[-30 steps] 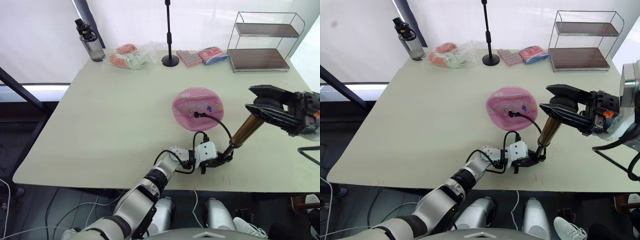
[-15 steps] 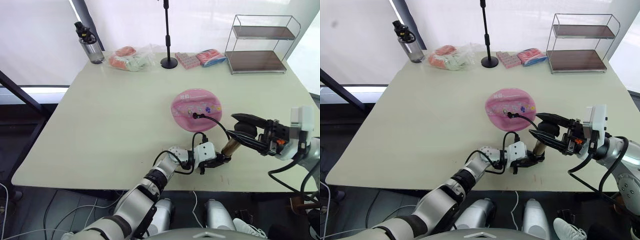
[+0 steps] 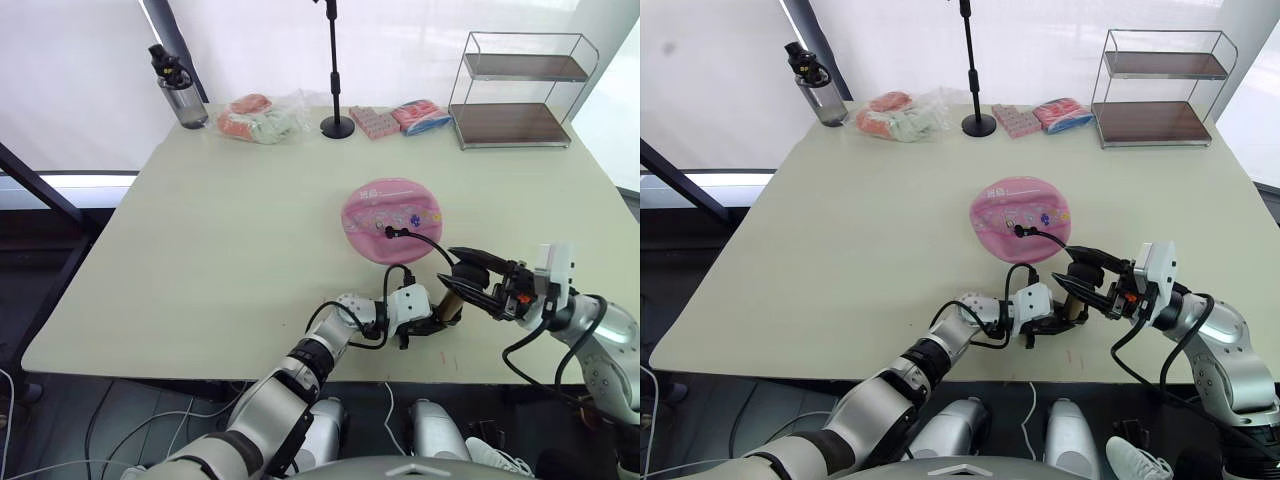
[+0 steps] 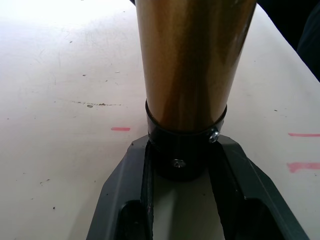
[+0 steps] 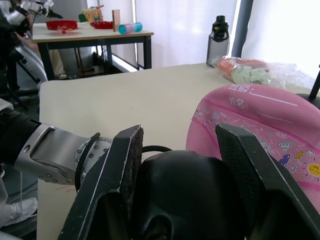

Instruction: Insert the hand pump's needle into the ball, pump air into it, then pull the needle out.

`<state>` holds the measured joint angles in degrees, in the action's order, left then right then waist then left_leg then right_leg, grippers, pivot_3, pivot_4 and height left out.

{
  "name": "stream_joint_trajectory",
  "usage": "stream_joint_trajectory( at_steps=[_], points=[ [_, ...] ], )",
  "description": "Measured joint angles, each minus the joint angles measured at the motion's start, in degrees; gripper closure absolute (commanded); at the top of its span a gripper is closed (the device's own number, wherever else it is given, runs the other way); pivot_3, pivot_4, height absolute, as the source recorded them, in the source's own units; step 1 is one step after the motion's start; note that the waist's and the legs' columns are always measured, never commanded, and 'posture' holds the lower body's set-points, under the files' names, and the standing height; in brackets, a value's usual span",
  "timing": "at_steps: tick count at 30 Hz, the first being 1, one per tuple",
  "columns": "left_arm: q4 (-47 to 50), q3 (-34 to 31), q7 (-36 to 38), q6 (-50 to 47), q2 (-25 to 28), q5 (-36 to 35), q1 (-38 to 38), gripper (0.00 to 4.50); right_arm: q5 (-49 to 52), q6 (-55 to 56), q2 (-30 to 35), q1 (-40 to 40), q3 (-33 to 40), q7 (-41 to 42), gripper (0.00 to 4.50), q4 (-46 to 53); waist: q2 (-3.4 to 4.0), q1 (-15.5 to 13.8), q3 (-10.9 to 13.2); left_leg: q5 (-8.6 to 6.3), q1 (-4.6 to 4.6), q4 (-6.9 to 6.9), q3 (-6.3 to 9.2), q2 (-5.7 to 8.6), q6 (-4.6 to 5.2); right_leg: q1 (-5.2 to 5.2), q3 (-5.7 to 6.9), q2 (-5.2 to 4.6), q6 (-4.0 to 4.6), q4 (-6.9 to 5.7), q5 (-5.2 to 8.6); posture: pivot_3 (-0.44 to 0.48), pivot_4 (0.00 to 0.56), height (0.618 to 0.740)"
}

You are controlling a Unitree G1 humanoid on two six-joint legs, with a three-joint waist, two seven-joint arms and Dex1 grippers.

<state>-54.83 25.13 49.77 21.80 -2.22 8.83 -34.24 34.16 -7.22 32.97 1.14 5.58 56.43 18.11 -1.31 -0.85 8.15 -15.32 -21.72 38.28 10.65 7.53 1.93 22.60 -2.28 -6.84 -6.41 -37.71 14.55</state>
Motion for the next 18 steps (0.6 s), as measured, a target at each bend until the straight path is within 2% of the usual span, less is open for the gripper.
stream_joint_trajectory(
  at_steps=[8,11,18],
  points=[
    [0.03,-0.01,0.21,0.29,-0.24,-0.02,-0.04,3.41,5.97,-8.88,4.57,-2.07,3.81,-1.87,2.59,2.41,0.13,-0.12,0.10,0.00,-0.14,-0.01,0.01,0.01,0.00,0.06,0.01,-0.02,0.11,0.02,-0.06,0.000,0.150,0.736],
    [0.02,-0.05,0.22,0.43,-0.28,-0.02,-0.10,3.41,14.19,-15.18,9.42,-5.26,9.13,-2.08,2.59,6.17,0.22,-0.18,0.19,0.00,-0.19,0.00,0.01,0.02,0.00,0.07,0.02,-0.06,0.10,0.05,-0.06,0.000,0.150,0.736],
    [0.02,-0.08,0.39,0.60,-0.23,-0.02,-0.21,3.41,25.51,-23.22,14.36,-11.39,14.66,-4.67,2.59,8.52,0.30,-0.17,0.30,0.00,-0.23,0.00,0.04,0.02,0.00,0.07,0.09,-0.08,0.10,0.07,-0.06,0.000,0.150,0.736]
  ],
)
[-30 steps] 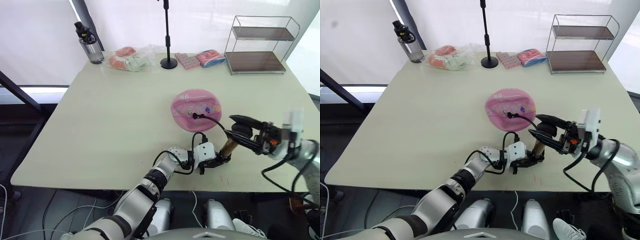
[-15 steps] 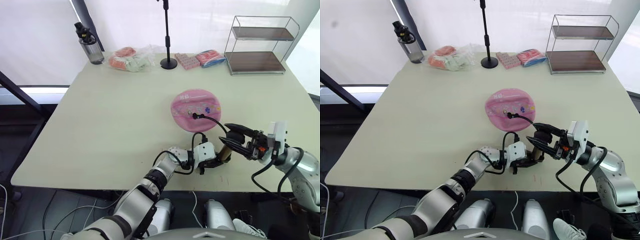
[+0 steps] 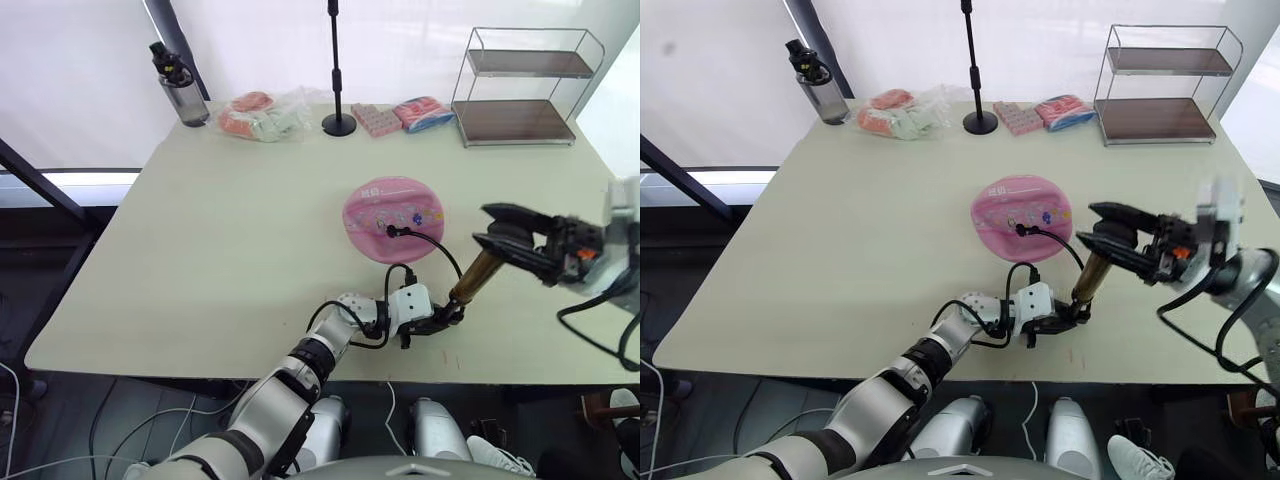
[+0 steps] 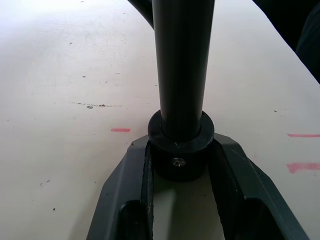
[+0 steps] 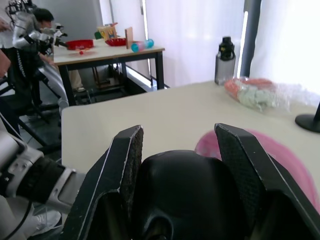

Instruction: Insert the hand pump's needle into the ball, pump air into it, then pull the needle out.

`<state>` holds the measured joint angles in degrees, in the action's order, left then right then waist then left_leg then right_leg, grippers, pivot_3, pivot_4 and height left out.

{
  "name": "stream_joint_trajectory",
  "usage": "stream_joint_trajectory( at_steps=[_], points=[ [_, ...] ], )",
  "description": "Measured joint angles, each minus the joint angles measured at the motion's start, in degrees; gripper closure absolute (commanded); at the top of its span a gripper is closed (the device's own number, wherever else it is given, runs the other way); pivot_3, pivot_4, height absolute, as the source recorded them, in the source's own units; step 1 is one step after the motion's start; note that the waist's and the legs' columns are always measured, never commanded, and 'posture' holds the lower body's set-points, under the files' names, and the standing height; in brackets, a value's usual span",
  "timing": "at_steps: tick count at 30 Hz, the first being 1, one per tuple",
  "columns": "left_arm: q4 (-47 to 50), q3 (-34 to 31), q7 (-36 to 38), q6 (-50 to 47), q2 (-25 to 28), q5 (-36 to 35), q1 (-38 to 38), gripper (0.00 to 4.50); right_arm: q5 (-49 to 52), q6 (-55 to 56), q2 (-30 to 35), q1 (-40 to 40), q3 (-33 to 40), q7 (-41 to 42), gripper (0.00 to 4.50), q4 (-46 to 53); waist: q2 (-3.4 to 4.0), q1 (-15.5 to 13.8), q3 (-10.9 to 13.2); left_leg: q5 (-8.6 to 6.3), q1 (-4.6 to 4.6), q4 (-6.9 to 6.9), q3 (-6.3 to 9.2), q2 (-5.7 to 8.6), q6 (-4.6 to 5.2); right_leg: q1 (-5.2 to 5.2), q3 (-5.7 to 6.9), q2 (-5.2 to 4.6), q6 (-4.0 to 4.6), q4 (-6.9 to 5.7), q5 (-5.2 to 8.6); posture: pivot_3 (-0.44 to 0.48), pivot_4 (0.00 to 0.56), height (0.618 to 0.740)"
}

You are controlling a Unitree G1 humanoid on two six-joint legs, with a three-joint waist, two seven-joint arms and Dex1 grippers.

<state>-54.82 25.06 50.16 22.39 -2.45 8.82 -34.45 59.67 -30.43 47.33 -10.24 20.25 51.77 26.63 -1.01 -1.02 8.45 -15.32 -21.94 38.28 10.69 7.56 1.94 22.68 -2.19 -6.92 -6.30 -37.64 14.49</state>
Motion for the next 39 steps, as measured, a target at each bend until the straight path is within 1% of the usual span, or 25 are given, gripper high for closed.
stream_joint_trajectory(
  at_steps=[4,7,12,17,20,29,30,35,39],
  points=[
    [0.00,0.00,0.10,0.07,0.00,0.00,0.00,3.41,4.95,-3.57,2.21,-3.89,1.64,-2.37,2.59,0.49,0.00,0.00,0.00,0.00,-0.03,0.00,0.00,0.00,0.00,0.01,0.01,-0.02,0.01,0.03,0.00,0.000,0.150,0.736],
    [0.00,0.00,0.16,0.15,0.00,0.00,0.00,3.41,6.73,-5.66,4.35,-6.42,2.56,-2.88,2.59,0.36,0.01,0.02,0.01,0.00,-0.04,0.00,-0.01,0.00,0.00,0.02,0.02,-0.02,0.01,0.04,-0.01,0.000,0.150,0.736],
    [0.00,0.01,0.19,0.48,0.01,0.00,0.03,3.41,7.56,-7.76,4.69,-7.55,2.56,-3.50,2.59,0.01,-0.01,-0.02,0.05,0.00,-0.08,0.00,0.02,0.00,0.00,0.05,0.04,-0.02,0.01,0.04,-0.01,0.000,0.150,0.736],
    [-0.02,0.03,0.15,0.48,0.02,0.01,0.06,3.41,6.78,-7.56,4.14,-7.22,2.56,-3.05,2.59,0.25,0.00,-0.01,0.05,0.00,-0.06,-0.01,0.02,0.00,0.00,0.04,0.04,-0.02,0.01,0.04,-0.01,0.000,0.150,0.736],
    [-0.16,0.03,0.00,0.47,0.10,0.05,0.04,3.41,3.09,-4.97,2.46,-5.13,1.35,-1.78,2.59,0.45,-0.02,0.05,0.02,0.00,0.01,-0.02,0.01,0.00,0.00,0.00,0.04,0.00,-0.12,0.03,0.07,0.000,0.150,0.736],
    [-0.40,0.05,-0.29,0.45,0.18,0.10,0.06,3.41,-10.84,7.49,-7.18,2.93,-6.87,1.69,2.59,-2.38,-0.05,0.15,-0.09,0.00,0.17,-0.04,-0.01,-0.01,0.00,-0.07,0.00,0.02,-0.23,0.03,0.13,0.000,0.150,0.736],
    [-0.40,0.05,-0.29,0.45,0.19,0.10,0.06,3.41,-11.56,8.23,-7.46,3.31,-7.32,1.83,2.59,-2.54,-0.05,0.16,-0.11,0.00,0.18,-0.04,-0.01,-0.01,0.00,-0.07,-0.01,0.02,-0.23,0.03,0.13,0.000,0.150,0.736],
    [-0.43,0.04,-0.39,0.43,0.32,0.09,0.11,3.41,-18.32,14.75,-11.82,5.81,-11.41,2.94,2.59,-6.28,-0.08,0.22,-0.18,0.00,0.21,-0.05,0.00,-0.03,0.00,-0.08,-0.02,0.07,-0.23,0.02,0.13,0.000,0.150,0.736],
    [-0.43,0.05,-0.36,0.42,0.32,0.10,0.14,3.41,-22.17,19.15,-13.23,7.24,-13.79,4.62,2.59,-10.26,-0.09,0.22,-0.22,0.00,0.21,-0.06,0.00,-0.03,0.00,-0.08,-0.02,0.07,-0.22,0.02,0.14,0.000,0.150,0.736]
  ],
)
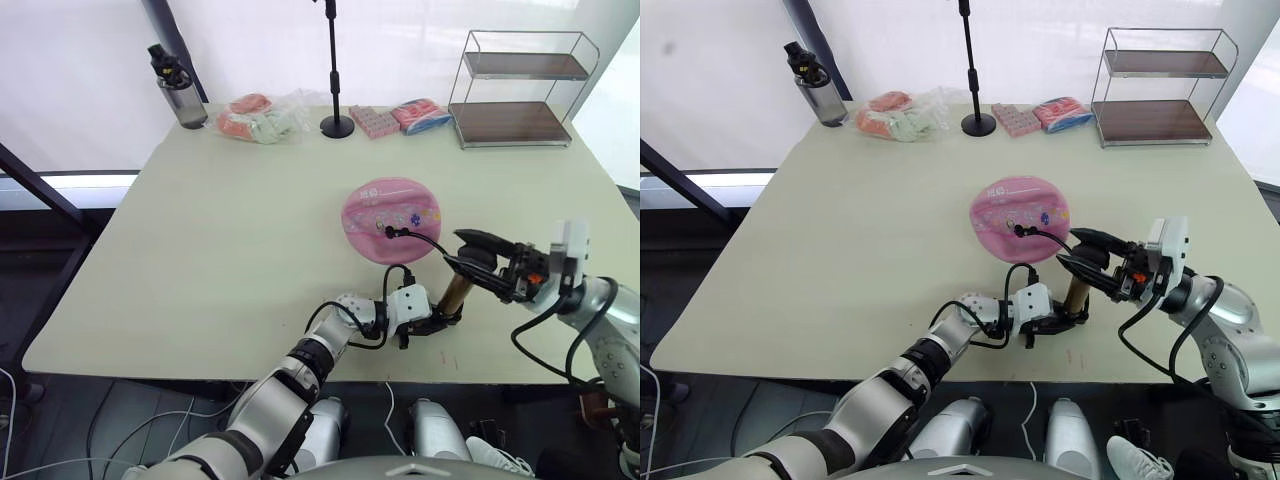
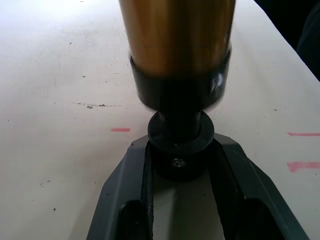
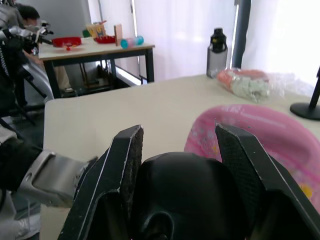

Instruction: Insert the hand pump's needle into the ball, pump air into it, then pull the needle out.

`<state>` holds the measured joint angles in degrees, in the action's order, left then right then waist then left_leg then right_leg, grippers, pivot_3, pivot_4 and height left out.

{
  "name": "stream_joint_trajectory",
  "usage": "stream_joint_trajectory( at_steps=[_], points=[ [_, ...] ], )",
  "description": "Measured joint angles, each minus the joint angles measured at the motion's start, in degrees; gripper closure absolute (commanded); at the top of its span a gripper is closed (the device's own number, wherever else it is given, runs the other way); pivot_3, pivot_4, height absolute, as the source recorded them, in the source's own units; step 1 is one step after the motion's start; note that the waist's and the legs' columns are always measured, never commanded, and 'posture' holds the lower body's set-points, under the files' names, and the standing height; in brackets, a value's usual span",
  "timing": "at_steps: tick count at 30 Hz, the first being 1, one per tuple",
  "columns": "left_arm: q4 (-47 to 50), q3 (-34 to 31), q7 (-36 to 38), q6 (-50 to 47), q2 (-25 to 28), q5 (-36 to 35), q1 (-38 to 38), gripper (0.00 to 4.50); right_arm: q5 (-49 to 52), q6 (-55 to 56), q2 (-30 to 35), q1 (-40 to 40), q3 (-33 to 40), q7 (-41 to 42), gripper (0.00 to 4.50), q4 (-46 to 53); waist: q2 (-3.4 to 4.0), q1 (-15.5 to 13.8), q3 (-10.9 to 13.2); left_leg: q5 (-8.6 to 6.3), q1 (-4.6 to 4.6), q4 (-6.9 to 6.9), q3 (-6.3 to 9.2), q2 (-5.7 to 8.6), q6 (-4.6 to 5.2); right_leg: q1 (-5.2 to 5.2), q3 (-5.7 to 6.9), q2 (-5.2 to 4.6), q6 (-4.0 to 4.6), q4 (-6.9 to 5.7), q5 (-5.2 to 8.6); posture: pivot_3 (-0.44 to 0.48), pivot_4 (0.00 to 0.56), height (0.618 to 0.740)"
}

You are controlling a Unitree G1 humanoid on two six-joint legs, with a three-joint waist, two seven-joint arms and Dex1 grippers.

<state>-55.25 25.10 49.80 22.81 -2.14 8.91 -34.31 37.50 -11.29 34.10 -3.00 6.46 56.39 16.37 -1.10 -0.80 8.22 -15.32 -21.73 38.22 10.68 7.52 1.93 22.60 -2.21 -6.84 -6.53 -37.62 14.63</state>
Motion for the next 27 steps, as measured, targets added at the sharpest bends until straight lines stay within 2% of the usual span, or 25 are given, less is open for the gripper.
stream_joint_trajectory(
  at_steps=[7,13,16,22,27],
  points=[
    [-0.15,-0.02,-0.01,-0.03,0.01,0.00,0.00,3.41,-2.31,4.49,-1.32,-0.59,-1.46,1.92,2.59,-3.90,0.06,0.03,-0.10,0.00,0.02,-0.01,0.00,-0.01,0.00,-0.01,-0.02,0.02,0.00,0.00,0.00,0.000,0.150,0.736],
    [-0.03,-0.03,0.01,-0.01,-0.02,-0.03,-0.02,3.41,-0.42,1.41,0.46,-0.50,-0.19,1.70,2.59,-1.87,0.06,-0.01,-0.06,0.00,-0.03,-0.01,0.00,-0.01,0.00,0.02,-0.01,0.02,0.00,0.01,0.00,0.000,0.150,0.736],
    [0.10,-0.12,0.10,0.02,-0.05,-0.12,-0.03,3.41,2.09,-2.78,2.22,-1.99,1.35,0.71,2.59,-0.29,0.13,-0.02,0.05,0.00,-0.10,-0.01,-0.01,0.00,0.00,0.04,-0.03,-0.01,0.00,0.01,0.00,0.000,0.150,0.736],
    [0.11,-0.38,0.15,0.02,-0.21,-0.17,-0.07,3.41,13.81,-13.15,7.20,-8.29,7.72,-2.75,2.59,5.15,0.19,-0.07,0.22,0.00,-0.15,-0.01,-0.01,0.00,0.00,0.06,-0.02,-0.03,0.00,0.03,0.00,0.000,0.150,0.736],
    [0.11,-0.38,0.19,0.03,-0.24,-0.17,-0.10,3.41,19.43,-17.76,10.59,-11.83,10.99,-4.31,2.59,6.15,0.16,-0.11,0.24,0.00,-0.19,-0.01,0.00,-0.01,0.00,0.08,0.01,-0.03,0.00,0.08,-0.01,0.000,0.150,0.736]
  ],
)
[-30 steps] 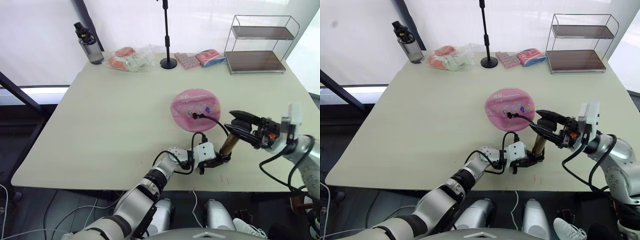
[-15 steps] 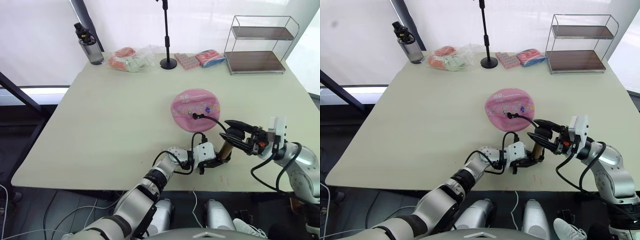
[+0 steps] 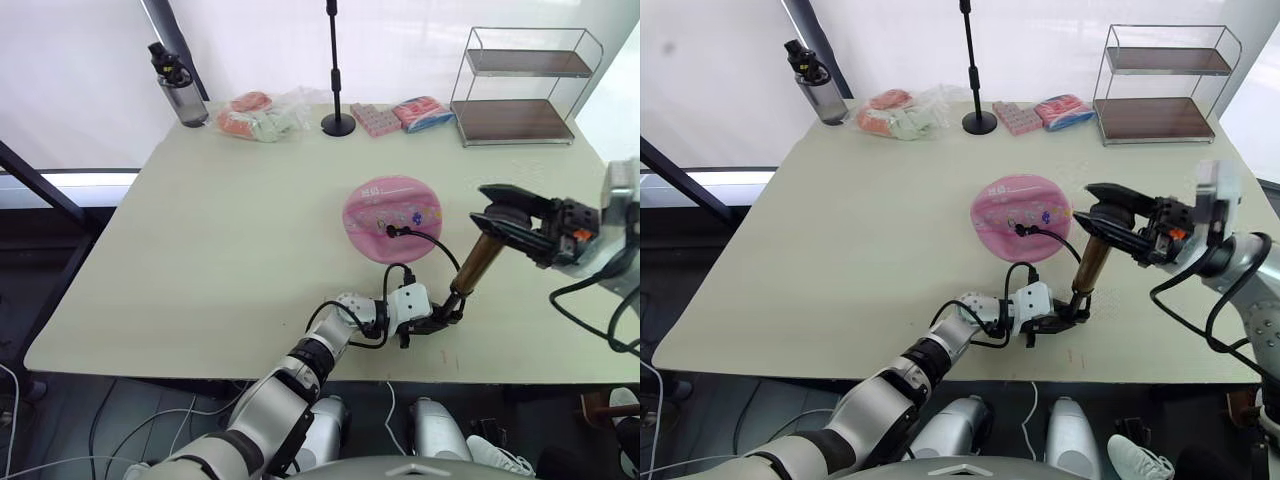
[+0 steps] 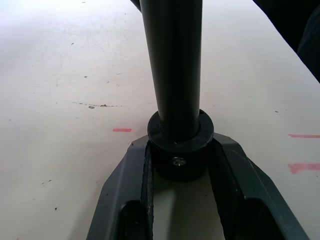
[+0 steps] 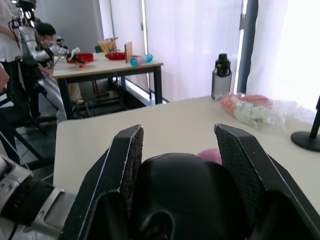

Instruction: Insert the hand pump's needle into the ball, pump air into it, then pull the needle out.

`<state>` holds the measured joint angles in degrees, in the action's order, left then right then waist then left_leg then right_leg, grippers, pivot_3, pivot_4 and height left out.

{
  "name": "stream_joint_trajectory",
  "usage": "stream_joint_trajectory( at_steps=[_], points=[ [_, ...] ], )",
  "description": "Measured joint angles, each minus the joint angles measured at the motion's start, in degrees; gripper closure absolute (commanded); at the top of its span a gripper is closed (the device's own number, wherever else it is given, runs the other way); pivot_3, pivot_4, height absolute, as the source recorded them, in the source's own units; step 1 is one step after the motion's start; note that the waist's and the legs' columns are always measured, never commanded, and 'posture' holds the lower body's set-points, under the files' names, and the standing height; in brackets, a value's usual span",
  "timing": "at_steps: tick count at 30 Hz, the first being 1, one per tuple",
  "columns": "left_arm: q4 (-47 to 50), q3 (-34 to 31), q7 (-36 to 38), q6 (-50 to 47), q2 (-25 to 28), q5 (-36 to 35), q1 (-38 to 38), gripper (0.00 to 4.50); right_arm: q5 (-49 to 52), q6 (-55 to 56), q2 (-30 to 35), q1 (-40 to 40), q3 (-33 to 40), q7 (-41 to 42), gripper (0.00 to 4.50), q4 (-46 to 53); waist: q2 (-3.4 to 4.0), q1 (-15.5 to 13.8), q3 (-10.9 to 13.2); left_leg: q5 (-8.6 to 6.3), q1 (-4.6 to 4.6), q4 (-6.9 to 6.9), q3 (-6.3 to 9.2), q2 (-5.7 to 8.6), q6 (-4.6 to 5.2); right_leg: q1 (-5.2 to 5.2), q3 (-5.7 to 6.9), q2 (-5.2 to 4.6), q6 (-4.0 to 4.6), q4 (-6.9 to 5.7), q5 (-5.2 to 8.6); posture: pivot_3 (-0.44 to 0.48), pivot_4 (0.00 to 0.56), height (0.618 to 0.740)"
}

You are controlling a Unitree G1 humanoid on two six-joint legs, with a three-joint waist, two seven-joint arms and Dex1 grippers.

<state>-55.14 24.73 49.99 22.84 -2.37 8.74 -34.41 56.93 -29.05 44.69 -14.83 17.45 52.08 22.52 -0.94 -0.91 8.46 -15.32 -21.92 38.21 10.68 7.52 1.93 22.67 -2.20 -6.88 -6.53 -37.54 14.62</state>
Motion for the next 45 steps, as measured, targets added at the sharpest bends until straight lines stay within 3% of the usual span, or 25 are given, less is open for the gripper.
stream_joint_trajectory(
  at_steps=[7,18,27,45],
  points=[
    [0.05,0.00,0.03,0.11,-0.08,0.00,0.06,3.41,4.39,-4.88,6.30,-4.99,3.54,-0.08,2.59,0.03,-0.05,-0.04,0.04,0.00,-0.08,0.00,0.02,-0.01,0.00,0.00,0.06,0.00,0.09,0.18,-0.07,0.000,0.150,0.736],
    [0.33,0.08,0.15,0.16,-0.14,0.01,0.52,3.41,3.07,-5.73,6.84,-5.16,3.58,0.89,2.59,1.26,-0.07,-0.09,0.05,0.00,-0.13,-0.05,0.05,-0.02,0.01,0.01,0.12,-0.01,0.19,0.37,-0.15,0.000,0.150,0.736],
    [0.29,0.25,-0.13,0.13,0.06,0.18,0.76,3.41,-6.09,3.73,-0.17,6.31,1.22,3.09,2.59,2.09,-0.12,-0.01,-0.13,0.00,0.03,-0.13,0.08,-0.10,0.01,-0.11,0.16,0.09,0.12,0.46,-0.13,0.000,0.150,0.736],
    [0.15,0.44,-0.25,0.08,0.14,0.31,0.70,3.41,-22.31,19.38,-9.96,14.38,-10.87,5.20,2.59,-6.40,0.01,0.03,-0.47,0.00,0.15,-0.23,0.08,-0.12,0.00,-0.17,0.13,0.14,0.10,0.48,-0.11,0.000,0.150,0.736]
  ],
)
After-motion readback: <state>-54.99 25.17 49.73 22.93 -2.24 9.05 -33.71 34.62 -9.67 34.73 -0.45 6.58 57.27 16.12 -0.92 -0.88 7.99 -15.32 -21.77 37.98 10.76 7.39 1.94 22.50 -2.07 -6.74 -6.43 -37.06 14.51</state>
